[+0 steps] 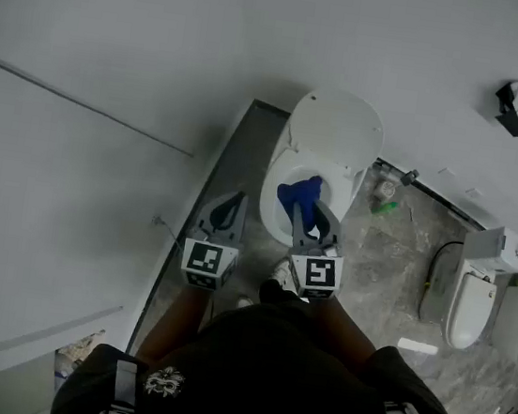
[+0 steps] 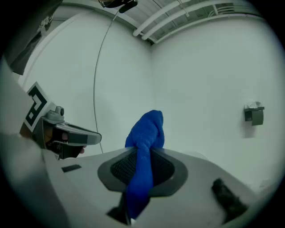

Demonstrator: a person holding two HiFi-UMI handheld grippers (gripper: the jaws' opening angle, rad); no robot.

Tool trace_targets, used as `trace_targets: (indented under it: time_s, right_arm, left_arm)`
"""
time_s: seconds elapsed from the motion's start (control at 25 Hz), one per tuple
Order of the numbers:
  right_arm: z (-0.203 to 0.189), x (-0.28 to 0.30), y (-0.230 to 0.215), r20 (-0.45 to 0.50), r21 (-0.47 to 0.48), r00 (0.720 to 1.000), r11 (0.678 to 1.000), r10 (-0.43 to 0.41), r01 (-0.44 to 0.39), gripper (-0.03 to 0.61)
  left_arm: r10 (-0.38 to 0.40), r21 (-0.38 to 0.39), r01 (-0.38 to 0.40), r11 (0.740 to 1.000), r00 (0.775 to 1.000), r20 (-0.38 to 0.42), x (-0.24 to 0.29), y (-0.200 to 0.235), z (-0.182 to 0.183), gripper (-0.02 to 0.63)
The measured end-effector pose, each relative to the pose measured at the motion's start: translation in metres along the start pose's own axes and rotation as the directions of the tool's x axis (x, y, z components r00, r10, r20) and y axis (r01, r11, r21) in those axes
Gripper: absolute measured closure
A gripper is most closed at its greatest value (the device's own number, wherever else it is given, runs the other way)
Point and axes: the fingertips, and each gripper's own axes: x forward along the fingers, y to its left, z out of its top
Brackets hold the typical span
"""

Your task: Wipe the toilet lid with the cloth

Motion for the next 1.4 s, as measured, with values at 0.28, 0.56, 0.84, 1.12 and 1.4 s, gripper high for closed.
trace_targets:
  time_s: [0.28,0.56,0.84,1.12,1.4]
  right_arm:
    - [0.0,0.023,-0.021,0.004,-0.002,1.0,1.0,0.026,-0.026,0.511]
    - [-0.014,0.045,-0.06,-0.043,0.025,0.998,0.998,-0.049,0.05,0.511]
    - [-0.015,0.085,-0.091,-0.057,0.005,0.989,0.99,-0.138,0.139,0.511]
    - [-0.012,0.143,-0.107,-0.1,-0.022,0.97,0.975,-0.222,0.221,0.511]
    - [-0.024,0.192,-0.119,-0.135,-0.031,0.946,0.956,-0.294,0.292,0.512]
  left_arm:
    - [-0.008,-0.011,0.008,1.0,1.0,-0.005,0.041,-0.003,0.013,0.601]
    - [-0.047,-0.037,0.045,0.998,0.998,-0.036,0.076,0.002,0.011,0.601]
    - [-0.122,-0.027,0.121,0.992,0.992,-0.031,0.133,0.022,0.014,0.601]
    - [-0.261,0.007,0.261,0.965,0.964,-0.048,0.204,0.049,0.019,0.601]
    - [-0.386,0.013,0.387,0.922,0.92,-0.064,0.266,0.066,0.004,0.601]
